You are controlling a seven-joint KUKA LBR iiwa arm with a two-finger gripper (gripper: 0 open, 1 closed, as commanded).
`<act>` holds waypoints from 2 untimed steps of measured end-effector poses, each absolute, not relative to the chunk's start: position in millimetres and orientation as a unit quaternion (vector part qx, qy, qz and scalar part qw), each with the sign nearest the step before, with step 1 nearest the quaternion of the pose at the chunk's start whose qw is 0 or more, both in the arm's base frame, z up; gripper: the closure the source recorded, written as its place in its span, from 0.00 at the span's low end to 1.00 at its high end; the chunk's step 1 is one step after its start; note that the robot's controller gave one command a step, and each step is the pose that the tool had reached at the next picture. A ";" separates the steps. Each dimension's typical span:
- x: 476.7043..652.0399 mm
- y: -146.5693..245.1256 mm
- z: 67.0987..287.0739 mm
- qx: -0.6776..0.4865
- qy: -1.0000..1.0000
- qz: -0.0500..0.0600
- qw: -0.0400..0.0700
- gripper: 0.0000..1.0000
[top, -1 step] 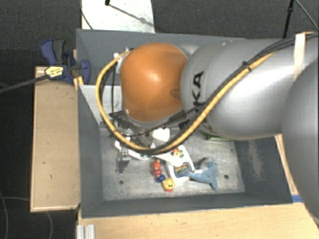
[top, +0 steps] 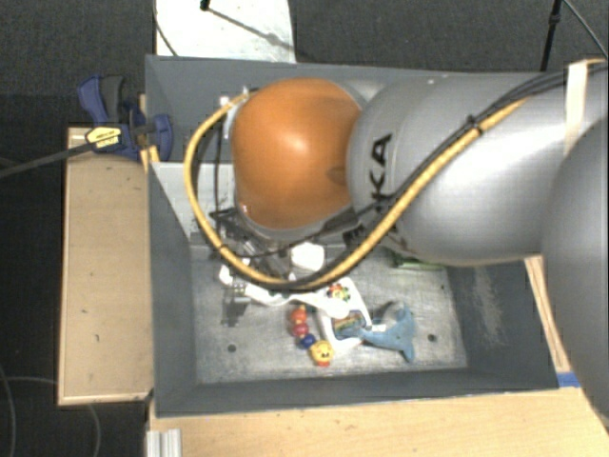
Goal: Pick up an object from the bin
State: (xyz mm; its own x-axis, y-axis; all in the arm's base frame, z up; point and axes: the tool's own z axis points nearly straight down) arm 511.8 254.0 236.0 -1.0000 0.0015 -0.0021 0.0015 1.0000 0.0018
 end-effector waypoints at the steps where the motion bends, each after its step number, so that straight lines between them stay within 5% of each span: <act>1: 524.2 210.0 72.1 0.050 0.999 0.001 0.002 1.00; 2: 524.2 210.0 72.1 0.050 0.999 0.002 0.002 1.00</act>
Offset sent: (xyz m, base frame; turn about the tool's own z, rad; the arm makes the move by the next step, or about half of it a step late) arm 0.0000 0.0000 0.0000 0.0000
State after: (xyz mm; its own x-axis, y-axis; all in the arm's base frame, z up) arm 524.2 210.0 72.1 -0.9949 0.1003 -0.0036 0.1003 0.9950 0.0032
